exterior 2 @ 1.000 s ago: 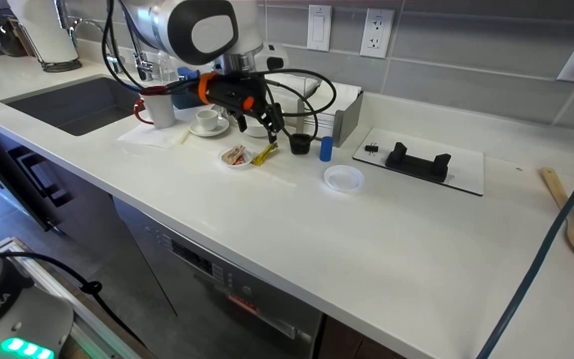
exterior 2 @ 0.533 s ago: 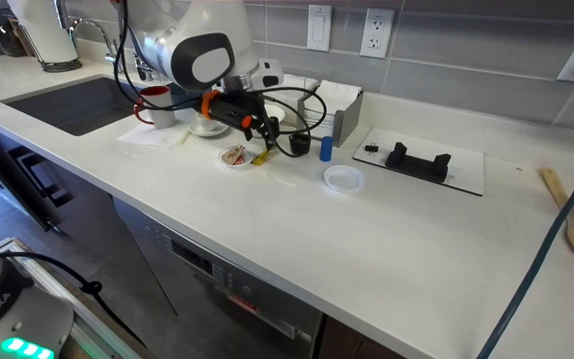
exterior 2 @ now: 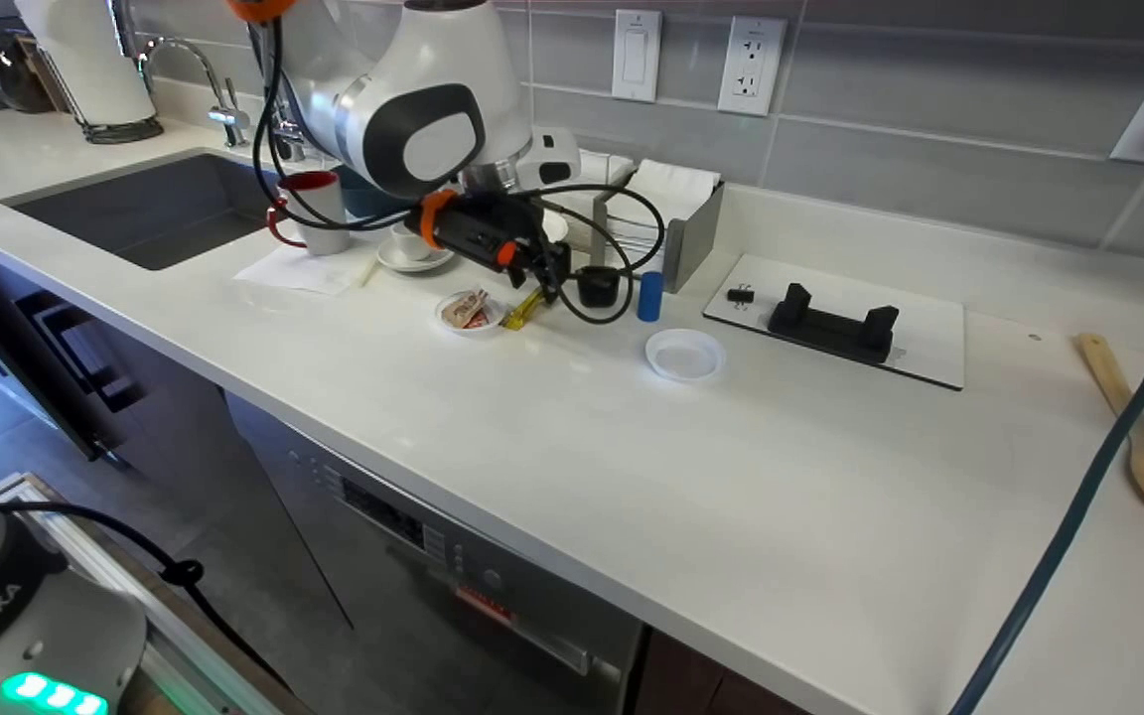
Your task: Put the yellow packet on the cup lid, then shift the lid to the right
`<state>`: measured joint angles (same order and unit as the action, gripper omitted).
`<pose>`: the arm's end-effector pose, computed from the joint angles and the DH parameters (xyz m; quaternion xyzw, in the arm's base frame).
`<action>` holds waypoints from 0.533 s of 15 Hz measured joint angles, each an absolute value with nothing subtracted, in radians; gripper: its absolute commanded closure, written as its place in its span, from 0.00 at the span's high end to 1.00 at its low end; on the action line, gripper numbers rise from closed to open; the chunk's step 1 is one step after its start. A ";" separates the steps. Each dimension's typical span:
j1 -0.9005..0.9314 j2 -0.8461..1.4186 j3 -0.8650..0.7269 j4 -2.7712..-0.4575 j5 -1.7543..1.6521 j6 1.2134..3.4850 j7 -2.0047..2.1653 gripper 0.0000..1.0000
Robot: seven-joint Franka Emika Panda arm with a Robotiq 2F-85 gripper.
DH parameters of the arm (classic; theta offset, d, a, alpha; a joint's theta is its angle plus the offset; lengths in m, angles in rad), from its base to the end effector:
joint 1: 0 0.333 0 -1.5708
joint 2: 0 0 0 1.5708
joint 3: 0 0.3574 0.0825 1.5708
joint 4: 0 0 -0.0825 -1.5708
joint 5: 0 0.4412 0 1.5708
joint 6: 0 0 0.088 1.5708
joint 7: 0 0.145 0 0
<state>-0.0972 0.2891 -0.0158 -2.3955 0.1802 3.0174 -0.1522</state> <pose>0.5741 -0.0780 0.1838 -0.9838 0.0662 -0.1668 0.0016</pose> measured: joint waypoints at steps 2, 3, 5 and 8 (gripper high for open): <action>-0.098 0.289 -0.012 -2.393 0.183 3.026 -0.152 0.48; -0.098 0.289 -0.012 -2.392 0.183 3.029 -0.152 0.41; -0.098 0.289 -0.012 -2.391 0.180 3.030 -0.149 0.36; -0.099 0.290 -0.012 -2.391 0.179 3.032 -0.146 0.27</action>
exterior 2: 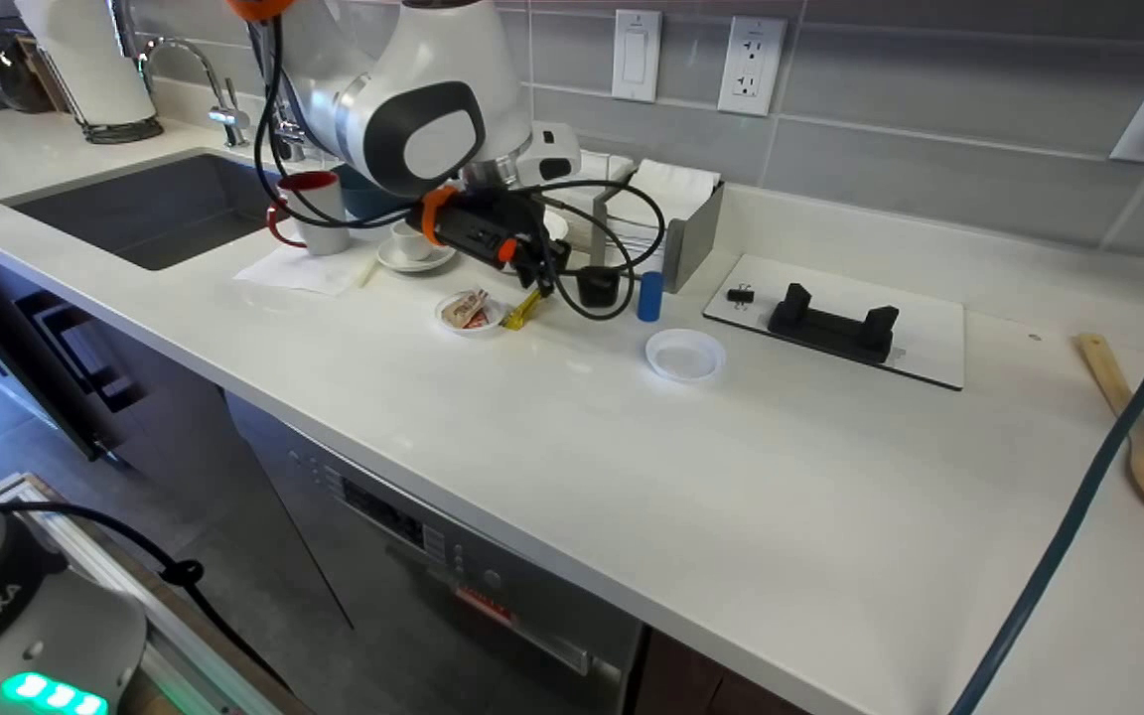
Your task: Put the yellow packet on the cup lid, then shift the lid to the right
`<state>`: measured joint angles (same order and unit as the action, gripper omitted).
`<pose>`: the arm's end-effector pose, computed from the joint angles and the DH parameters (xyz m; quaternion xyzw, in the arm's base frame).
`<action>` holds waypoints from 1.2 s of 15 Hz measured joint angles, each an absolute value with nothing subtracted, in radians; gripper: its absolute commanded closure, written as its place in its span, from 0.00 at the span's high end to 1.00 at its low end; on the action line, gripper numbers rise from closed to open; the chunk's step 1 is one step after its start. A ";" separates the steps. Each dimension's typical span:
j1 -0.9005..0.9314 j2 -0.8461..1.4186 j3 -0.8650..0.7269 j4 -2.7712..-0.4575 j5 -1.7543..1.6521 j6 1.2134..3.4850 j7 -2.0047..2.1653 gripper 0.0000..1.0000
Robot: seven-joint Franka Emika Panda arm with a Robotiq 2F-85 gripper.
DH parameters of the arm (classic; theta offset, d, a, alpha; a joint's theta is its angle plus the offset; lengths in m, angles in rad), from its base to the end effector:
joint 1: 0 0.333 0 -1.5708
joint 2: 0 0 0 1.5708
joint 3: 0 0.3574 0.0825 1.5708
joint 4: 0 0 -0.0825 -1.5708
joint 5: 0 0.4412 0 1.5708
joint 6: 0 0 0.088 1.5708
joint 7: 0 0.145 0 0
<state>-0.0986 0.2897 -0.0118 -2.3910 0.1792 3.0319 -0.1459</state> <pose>0.5778 -0.0771 0.1871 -0.9821 0.0679 -0.1757 0.0011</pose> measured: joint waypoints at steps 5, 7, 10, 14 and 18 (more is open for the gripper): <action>-0.099 0.290 -0.012 -2.391 0.177 3.036 -0.145 0.16; -0.099 0.290 -0.012 -2.391 0.176 3.036 -0.145 0.07; -0.099 0.290 -0.012 -2.391 0.176 3.038 -0.145 0.00; -0.099 0.289 -0.015 -2.391 0.177 3.044 -0.145 0.00; -0.106 0.264 -0.016 -2.392 0.179 3.048 -0.147 0.00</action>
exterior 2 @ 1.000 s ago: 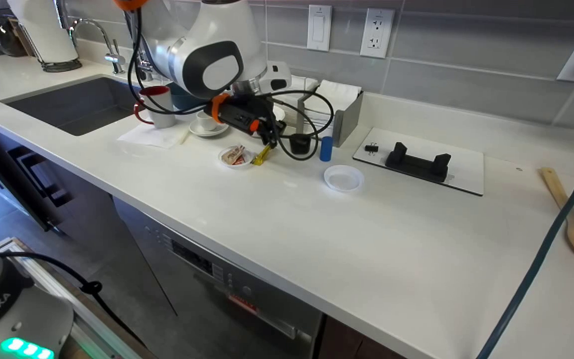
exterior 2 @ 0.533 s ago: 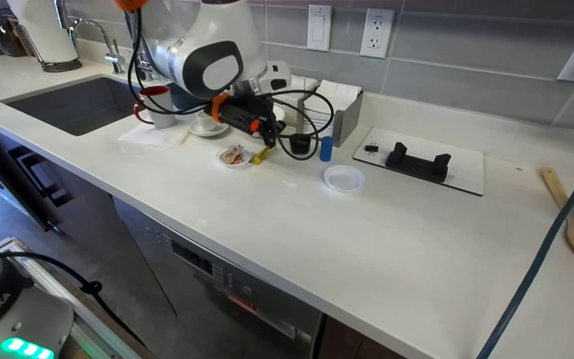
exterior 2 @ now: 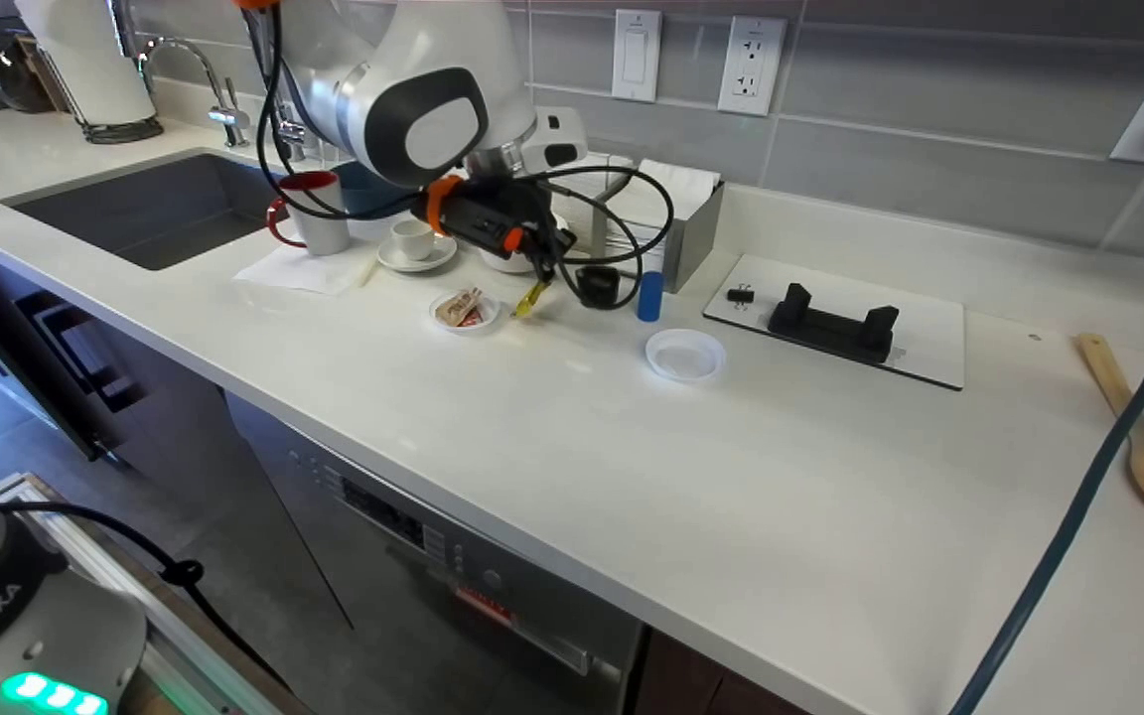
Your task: Put the yellow packet on the cup lid, then shift the lid to the right
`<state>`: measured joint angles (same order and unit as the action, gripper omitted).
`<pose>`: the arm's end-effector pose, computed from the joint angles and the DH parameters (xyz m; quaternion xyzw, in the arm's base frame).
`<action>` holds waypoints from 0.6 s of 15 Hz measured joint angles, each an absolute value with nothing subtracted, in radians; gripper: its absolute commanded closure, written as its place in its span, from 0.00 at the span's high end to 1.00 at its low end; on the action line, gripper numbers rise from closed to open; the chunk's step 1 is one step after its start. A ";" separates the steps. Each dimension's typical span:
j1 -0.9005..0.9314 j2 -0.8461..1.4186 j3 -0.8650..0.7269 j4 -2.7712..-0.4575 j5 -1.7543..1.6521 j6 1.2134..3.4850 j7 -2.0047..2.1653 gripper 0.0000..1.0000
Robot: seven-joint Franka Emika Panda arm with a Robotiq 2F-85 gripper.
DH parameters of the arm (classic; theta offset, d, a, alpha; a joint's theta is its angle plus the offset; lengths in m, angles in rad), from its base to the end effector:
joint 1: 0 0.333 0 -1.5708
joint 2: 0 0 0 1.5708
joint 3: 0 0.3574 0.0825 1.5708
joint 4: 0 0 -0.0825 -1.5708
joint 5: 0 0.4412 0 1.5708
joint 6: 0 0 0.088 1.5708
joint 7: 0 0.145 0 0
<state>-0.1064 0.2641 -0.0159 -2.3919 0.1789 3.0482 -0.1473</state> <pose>0.5815 -0.0850 0.2039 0.9780 -0.0727 0.1957 0.0028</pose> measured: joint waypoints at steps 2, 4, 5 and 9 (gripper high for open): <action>-0.128 0.230 0.007 -2.398 0.197 3.038 -0.158 0.00; -0.152 0.188 0.039 -2.408 0.225 2.997 -0.173 0.00; -0.163 0.166 0.057 -2.413 0.246 2.964 -0.186 0.00; -0.181 0.092 0.129 -2.445 0.386 2.867 -0.315 0.00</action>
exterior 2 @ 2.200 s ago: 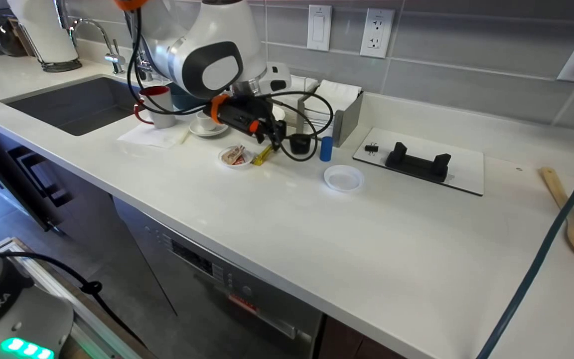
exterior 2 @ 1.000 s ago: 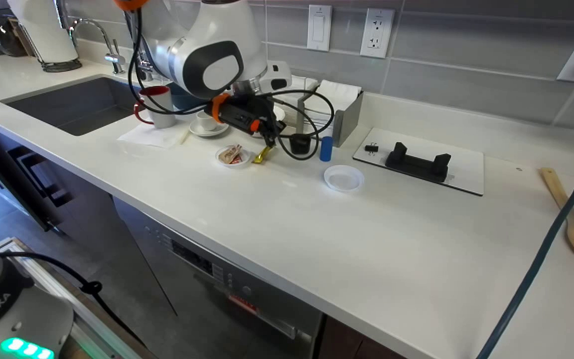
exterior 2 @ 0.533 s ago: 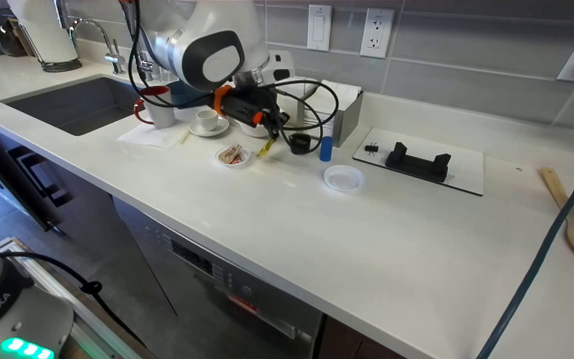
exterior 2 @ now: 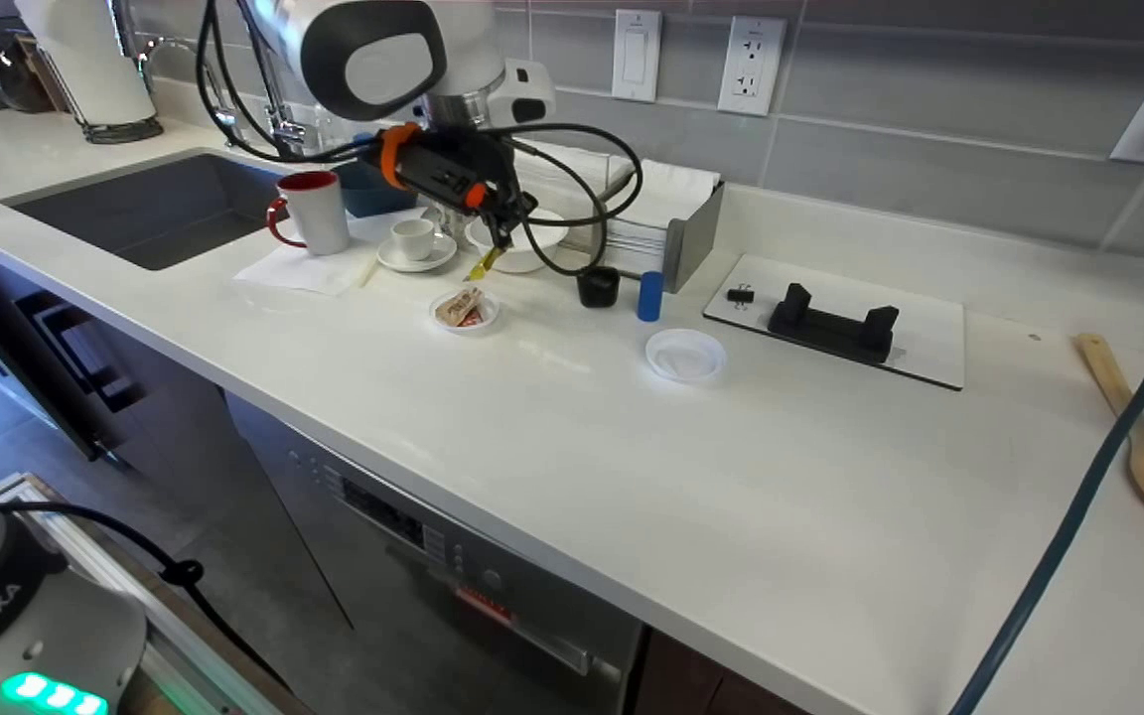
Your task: Put the yellow packet on the cup lid, then shift the lid to the right
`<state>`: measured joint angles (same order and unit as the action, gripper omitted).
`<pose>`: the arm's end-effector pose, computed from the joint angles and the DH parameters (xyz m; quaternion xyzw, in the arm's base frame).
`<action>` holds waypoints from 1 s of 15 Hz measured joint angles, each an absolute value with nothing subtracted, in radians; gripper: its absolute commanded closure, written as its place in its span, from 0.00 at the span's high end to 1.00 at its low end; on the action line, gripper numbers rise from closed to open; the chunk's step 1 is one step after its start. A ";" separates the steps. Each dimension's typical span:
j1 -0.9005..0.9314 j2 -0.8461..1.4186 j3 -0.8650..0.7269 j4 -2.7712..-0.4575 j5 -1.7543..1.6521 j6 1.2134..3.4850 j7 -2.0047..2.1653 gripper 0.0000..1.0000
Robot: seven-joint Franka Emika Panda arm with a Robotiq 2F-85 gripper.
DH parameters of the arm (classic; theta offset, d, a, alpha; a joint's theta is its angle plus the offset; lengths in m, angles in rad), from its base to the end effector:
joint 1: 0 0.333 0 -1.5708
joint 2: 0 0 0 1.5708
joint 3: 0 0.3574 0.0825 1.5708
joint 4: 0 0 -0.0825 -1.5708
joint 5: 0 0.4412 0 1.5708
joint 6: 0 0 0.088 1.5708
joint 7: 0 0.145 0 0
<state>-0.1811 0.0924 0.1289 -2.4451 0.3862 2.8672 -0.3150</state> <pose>0.5595 -0.0457 0.2546 -0.9821 0.0466 -0.1737 0.0566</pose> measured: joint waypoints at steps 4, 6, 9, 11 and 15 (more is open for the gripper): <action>-0.180 0.043 0.163 -2.478 0.482 2.811 -0.432 0.00; -0.180 0.035 0.166 -2.494 0.493 2.805 -0.462 0.00; -0.180 0.034 0.166 -2.518 0.495 2.805 -0.487 0.00; -0.179 0.035 0.169 -2.529 0.514 2.807 -0.513 0.00; -0.178 0.040 0.179 -2.540 0.567 2.838 -0.569 0.00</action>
